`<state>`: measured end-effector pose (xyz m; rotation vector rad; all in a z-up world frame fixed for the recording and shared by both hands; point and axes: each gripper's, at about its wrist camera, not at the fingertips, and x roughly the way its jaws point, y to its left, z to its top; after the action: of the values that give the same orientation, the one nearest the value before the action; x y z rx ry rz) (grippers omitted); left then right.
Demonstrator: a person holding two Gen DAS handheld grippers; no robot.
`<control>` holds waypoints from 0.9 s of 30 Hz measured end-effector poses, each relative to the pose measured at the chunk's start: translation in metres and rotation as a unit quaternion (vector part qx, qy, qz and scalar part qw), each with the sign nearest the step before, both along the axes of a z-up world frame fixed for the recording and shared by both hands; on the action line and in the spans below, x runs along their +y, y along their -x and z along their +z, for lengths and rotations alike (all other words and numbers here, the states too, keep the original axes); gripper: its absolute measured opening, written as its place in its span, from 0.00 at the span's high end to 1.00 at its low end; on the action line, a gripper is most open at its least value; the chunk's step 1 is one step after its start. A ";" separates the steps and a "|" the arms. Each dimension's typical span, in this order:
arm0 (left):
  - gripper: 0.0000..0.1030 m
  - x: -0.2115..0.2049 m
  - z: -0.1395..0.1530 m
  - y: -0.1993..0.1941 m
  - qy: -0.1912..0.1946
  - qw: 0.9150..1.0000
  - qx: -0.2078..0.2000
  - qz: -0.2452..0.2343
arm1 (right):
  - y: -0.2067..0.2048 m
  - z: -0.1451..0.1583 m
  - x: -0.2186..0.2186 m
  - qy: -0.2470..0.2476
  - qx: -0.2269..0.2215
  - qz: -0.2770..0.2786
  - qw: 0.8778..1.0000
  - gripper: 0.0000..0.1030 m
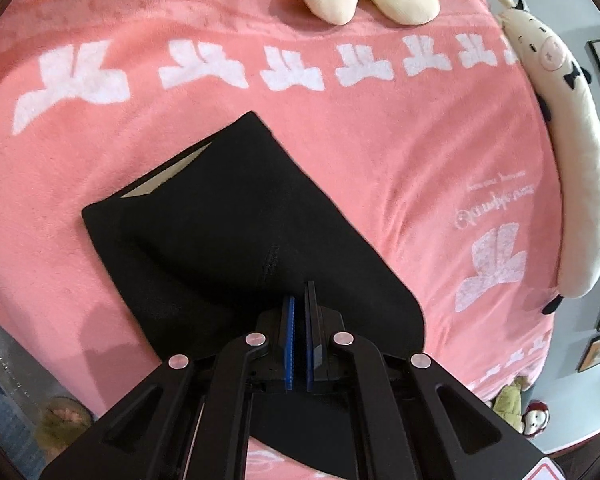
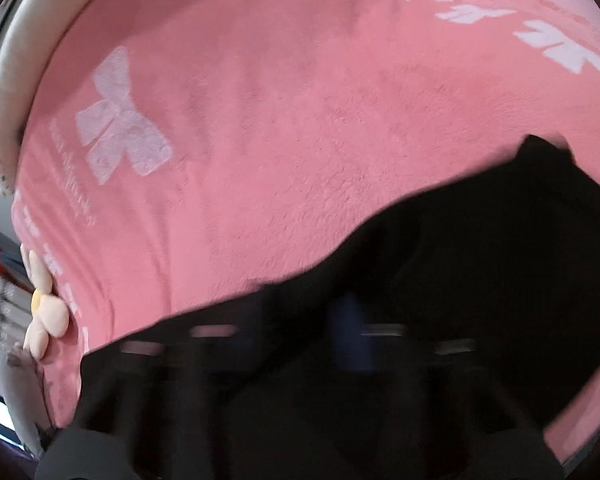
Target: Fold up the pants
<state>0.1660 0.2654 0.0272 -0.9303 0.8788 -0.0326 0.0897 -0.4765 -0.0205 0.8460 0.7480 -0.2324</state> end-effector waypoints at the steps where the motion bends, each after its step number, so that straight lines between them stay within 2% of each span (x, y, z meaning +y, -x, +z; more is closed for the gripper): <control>1: 0.98 0.001 0.001 -0.002 -0.001 1.000 0.003 0.000 | 0.000 0.008 -0.003 -0.007 -0.023 -0.008 1.000 0.97; 3: 0.98 0.001 0.008 -0.003 -0.006 1.000 -0.003 -0.007 | 0.010 0.043 0.000 0.012 -0.088 -0.001 0.996 0.97; 4: 0.98 0.001 0.017 -0.002 -0.013 1.000 -0.009 -0.015 | 0.025 0.073 0.010 0.041 -0.131 0.014 0.990 0.97; 7: 0.98 0.002 0.029 0.006 -0.051 0.998 -0.016 -0.026 | 0.069 0.105 0.028 0.094 -0.162 0.031 0.982 0.97; 9: 0.98 0.003 0.024 0.014 -0.084 0.996 -0.001 -0.031 | 0.095 0.092 0.028 0.097 -0.150 0.032 0.983 0.97; 10: 0.98 0.004 0.013 0.017 -0.089 0.995 0.013 -0.034 | 0.106 0.071 0.027 0.097 -0.121 0.031 0.987 0.96; 12: 0.98 0.007 -0.014 0.022 -0.081 0.995 0.049 -0.032 | 0.118 0.023 0.024 0.083 -0.059 0.036 0.994 0.96; 14: 0.98 0.010 -0.036 0.026 -0.067 0.995 0.071 -0.024 | 0.123 -0.011 0.026 0.066 -0.021 0.038 0.997 0.95; 17: 0.98 0.009 -0.047 0.031 -0.067 0.995 0.072 -0.018 | 0.132 -0.016 0.030 0.063 -0.032 0.024 0.997 0.86; 18: 0.98 0.007 -0.046 0.032 -0.072 0.995 0.071 -0.017 | 0.131 -0.010 0.030 0.068 -0.034 0.018 0.997 0.77; 19: 0.98 0.006 -0.044 0.032 -0.075 0.995 0.070 -0.017 | 0.130 -0.007 0.030 0.073 -0.038 0.014 0.997 0.60; 20: 0.98 0.005 -0.043 0.032 -0.078 0.994 0.069 -0.017 | 0.129 -0.003 0.027 0.079 -0.042 0.009 0.996 0.50; 21: 0.98 0.005 -0.043 0.031 -0.082 0.994 0.070 -0.017 | 0.126 0.003 0.025 0.086 -0.045 0.001 0.995 0.31; 22: 0.97 0.004 -0.043 0.030 -0.084 0.994 0.072 -0.017 | 0.122 0.008 0.020 0.095 -0.052 -0.011 0.994 0.30; 23: 0.97 0.003 -0.045 0.029 -0.087 0.993 0.074 -0.015 | 0.119 0.009 0.014 0.097 -0.055 -0.016 0.994 0.33; 24: 0.97 0.004 -0.044 0.028 -0.090 0.993 0.076 -0.013 | 0.115 0.009 0.009 0.097 -0.057 -0.019 0.993 0.58; 25: 0.97 0.003 -0.044 0.028 -0.096 0.993 0.074 -0.013 | 0.109 0.009 0.002 0.092 -0.051 -0.021 0.994 0.92; 27: 0.97 0.001 -0.040 0.027 -0.107 0.992 0.070 -0.011 | 0.109 0.018 -0.008 0.077 -0.076 -0.030 0.994 0.96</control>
<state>0.1389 0.2667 -0.0129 -0.7273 1.0016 0.1074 -0.0198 -0.4849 -0.0027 0.7316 0.5562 -0.2721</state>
